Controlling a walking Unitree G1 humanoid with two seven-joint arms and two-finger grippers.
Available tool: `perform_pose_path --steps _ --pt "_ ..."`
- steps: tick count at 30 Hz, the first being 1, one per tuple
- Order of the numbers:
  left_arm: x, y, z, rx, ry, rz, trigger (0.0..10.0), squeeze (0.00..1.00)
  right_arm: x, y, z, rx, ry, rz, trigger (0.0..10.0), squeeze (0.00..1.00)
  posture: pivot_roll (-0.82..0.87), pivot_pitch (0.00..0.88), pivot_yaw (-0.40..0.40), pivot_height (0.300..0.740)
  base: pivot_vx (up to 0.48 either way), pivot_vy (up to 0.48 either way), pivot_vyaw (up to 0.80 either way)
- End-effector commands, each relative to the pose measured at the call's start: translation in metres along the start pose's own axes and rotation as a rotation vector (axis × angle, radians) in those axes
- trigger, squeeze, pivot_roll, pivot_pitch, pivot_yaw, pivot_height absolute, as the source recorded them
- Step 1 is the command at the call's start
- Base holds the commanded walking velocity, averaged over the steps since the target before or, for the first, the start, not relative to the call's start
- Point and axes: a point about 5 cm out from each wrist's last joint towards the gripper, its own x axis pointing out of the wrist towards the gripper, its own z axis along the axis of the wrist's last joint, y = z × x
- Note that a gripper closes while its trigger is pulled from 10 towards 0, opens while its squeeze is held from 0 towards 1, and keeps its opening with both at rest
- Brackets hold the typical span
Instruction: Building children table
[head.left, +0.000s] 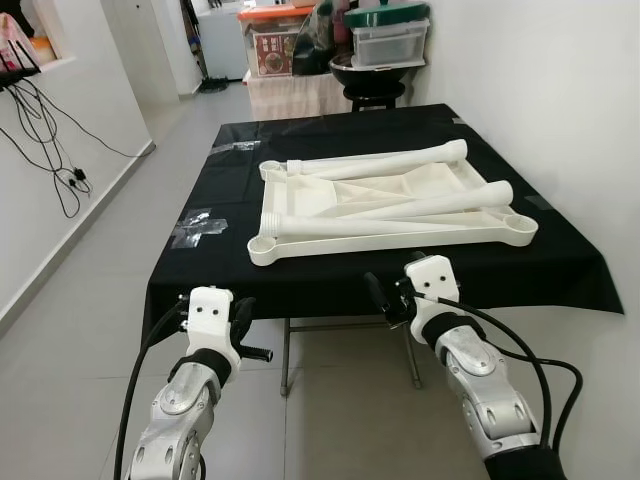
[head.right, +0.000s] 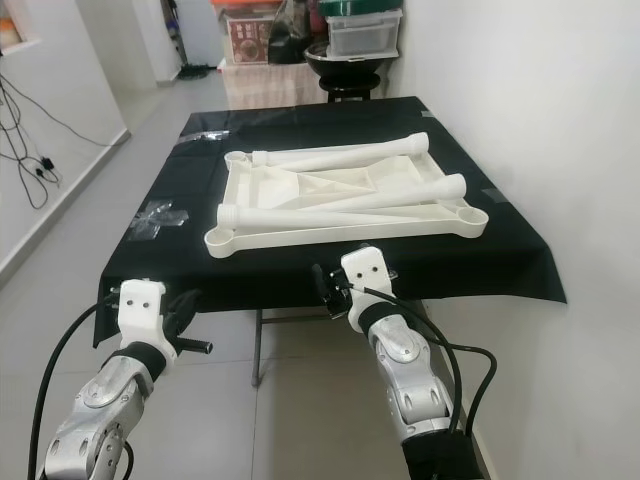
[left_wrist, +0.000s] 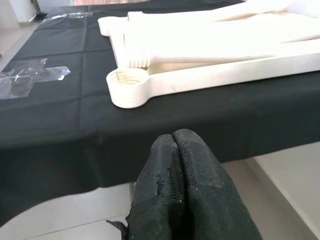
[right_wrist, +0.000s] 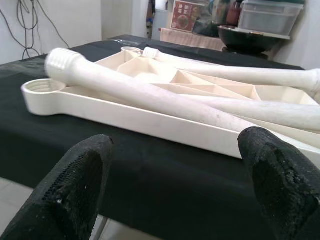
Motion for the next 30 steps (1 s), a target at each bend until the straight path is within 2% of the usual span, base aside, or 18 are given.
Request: perform_pose_path --steps 1,10,15,17,19,20,23,26,30 --pt "0.001 0.000 0.005 0.012 -0.017 -0.006 10.0 0.00 0.001 0.001 0.001 0.012 -0.007 0.005 10.0 0.00 -0.07 0.000 0.041 0.740 0.315 0.000 0.00" --pt "0.003 -0.003 0.009 0.011 -0.030 -0.025 10.0 0.00 0.004 -0.003 0.012 0.035 -0.059 0.022 10.0 0.00 -0.07 0.000 0.043 0.740 0.315 0.000 0.00" --pt "0.006 -0.009 0.017 0.016 -0.051 -0.074 10.0 0.00 0.010 -0.006 0.046 0.075 -0.193 0.120 10.0 0.00 -0.06 0.000 0.048 0.740 0.316 0.000 0.00" --pt "0.008 -0.011 0.022 0.020 -0.066 -0.087 10.0 0.00 0.013 -0.012 0.064 0.056 -0.242 0.148 10.0 0.00 -0.06 0.000 0.051 0.740 0.311 0.000 0.00" --pt "0.009 -0.012 0.027 0.022 -0.080 -0.095 10.0 0.00 0.016 -0.016 0.077 0.000 -0.275 0.183 10.0 0.00 -0.06 0.000 0.047 0.740 0.311 0.000 0.00" --pt "0.010 -0.012 0.029 0.022 -0.086 -0.097 10.0 0.00 0.017 -0.016 0.081 -0.073 -0.272 0.206 10.0 0.00 -0.05 0.000 0.045 0.740 0.307 0.000 0.00" --pt "0.010 -0.013 0.030 0.022 -0.091 -0.098 10.0 0.00 0.017 -0.017 0.083 -0.124 -0.268 0.221 10.0 0.00 -0.05 0.000 0.044 0.740 0.307 0.000 0.00" --pt "0.009 -0.014 0.031 0.020 -0.093 -0.102 10.0 0.00 0.020 -0.020 0.085 -0.278 -0.210 0.286 10.0 0.00 -0.05 0.000 0.040 0.740 0.305 0.000 0.00" --pt "0.008 -0.015 0.029 0.017 -0.087 -0.105 10.0 0.00 0.021 -0.023 0.084 -0.348 -0.144 0.304 10.0 0.00 -0.05 0.000 0.038 0.740 0.305 0.000 0.00"
